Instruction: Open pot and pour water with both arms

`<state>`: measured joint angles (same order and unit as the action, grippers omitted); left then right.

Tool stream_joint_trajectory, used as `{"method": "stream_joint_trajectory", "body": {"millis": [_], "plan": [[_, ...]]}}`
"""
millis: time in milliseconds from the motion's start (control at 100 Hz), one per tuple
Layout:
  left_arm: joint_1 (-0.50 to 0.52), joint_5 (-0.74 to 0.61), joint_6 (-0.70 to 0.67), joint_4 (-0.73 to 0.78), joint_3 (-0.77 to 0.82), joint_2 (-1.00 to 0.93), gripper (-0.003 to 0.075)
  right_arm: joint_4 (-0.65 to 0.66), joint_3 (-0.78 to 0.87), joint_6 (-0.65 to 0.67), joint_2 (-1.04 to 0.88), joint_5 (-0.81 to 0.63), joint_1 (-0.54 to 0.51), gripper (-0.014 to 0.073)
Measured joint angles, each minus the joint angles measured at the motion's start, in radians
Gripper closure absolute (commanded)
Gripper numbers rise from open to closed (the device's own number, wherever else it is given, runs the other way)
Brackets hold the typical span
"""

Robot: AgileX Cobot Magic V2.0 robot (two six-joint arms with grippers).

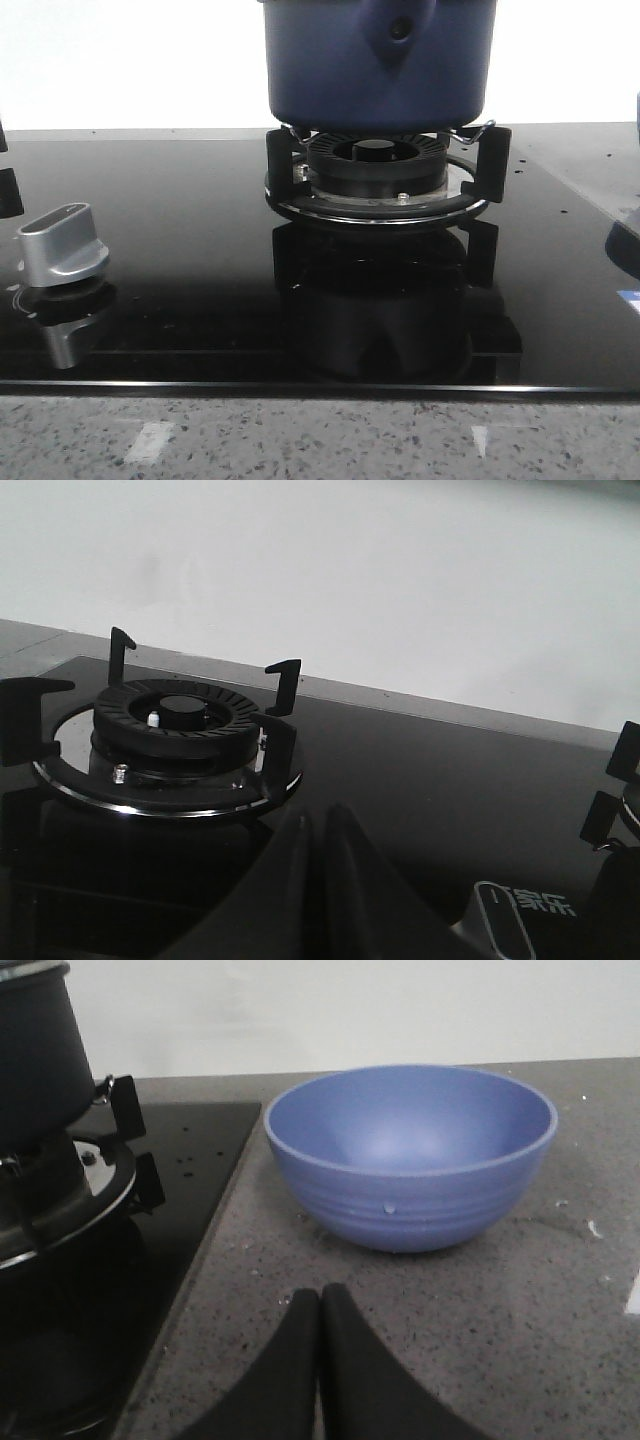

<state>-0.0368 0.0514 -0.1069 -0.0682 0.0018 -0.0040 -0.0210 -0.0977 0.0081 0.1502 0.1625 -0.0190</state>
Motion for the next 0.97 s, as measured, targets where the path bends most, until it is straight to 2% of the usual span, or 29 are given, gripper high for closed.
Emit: {"method": "stream_joint_trajectory", "body": {"millis": [200,390,550,970], "plan": [[0.000,0.003,0.000,0.000,0.000,0.000,0.0741,0.049,0.109,0.040,-0.154,-0.006,0.000,0.0641],[0.000,0.005,0.000,0.000,0.000,0.000,0.0741,0.060,0.109,0.103,-0.159,0.020,-0.005,0.0641],[0.000,0.005,0.000,0.000,0.000,0.000,0.0741,0.070,0.109,0.106,-0.159,0.062,-0.006,0.0641],[0.000,0.005,0.000,0.000,0.000,0.000,0.0741,0.074,0.109,0.106,-0.159,0.064,-0.007,0.0641]]}}
